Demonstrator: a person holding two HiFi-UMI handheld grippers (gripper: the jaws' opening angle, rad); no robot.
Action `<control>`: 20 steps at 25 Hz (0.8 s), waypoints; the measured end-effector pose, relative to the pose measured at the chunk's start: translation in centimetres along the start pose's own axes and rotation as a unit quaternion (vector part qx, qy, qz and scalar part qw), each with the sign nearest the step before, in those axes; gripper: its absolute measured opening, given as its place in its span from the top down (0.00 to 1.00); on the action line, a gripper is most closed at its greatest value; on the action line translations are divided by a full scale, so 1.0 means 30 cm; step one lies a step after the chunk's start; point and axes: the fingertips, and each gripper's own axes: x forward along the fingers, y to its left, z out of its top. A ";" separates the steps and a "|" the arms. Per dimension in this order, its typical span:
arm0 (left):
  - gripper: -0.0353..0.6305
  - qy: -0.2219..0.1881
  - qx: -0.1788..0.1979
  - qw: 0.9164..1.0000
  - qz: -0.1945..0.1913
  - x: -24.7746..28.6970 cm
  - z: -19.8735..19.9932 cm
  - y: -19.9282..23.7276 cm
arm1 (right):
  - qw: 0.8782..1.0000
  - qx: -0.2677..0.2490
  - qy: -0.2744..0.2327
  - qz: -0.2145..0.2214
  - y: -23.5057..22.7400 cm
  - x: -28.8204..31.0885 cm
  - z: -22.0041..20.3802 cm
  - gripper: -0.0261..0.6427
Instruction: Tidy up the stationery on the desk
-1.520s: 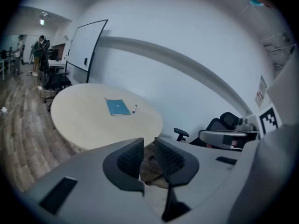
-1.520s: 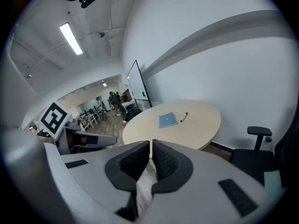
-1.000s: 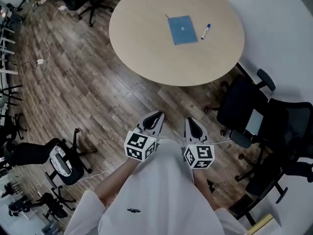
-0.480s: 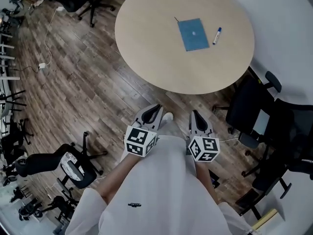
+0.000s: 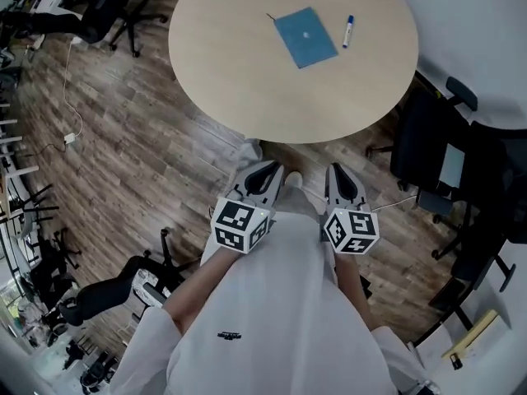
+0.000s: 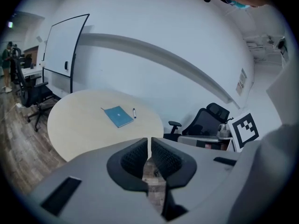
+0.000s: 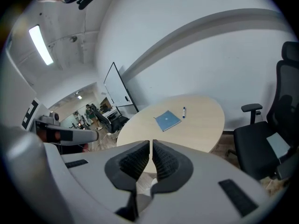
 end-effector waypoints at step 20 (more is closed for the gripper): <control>0.89 0.010 0.054 0.985 -0.164 0.189 0.449 0.452 | 0.985 0.010 -0.060 -0.159 0.164 0.395 0.332 0.89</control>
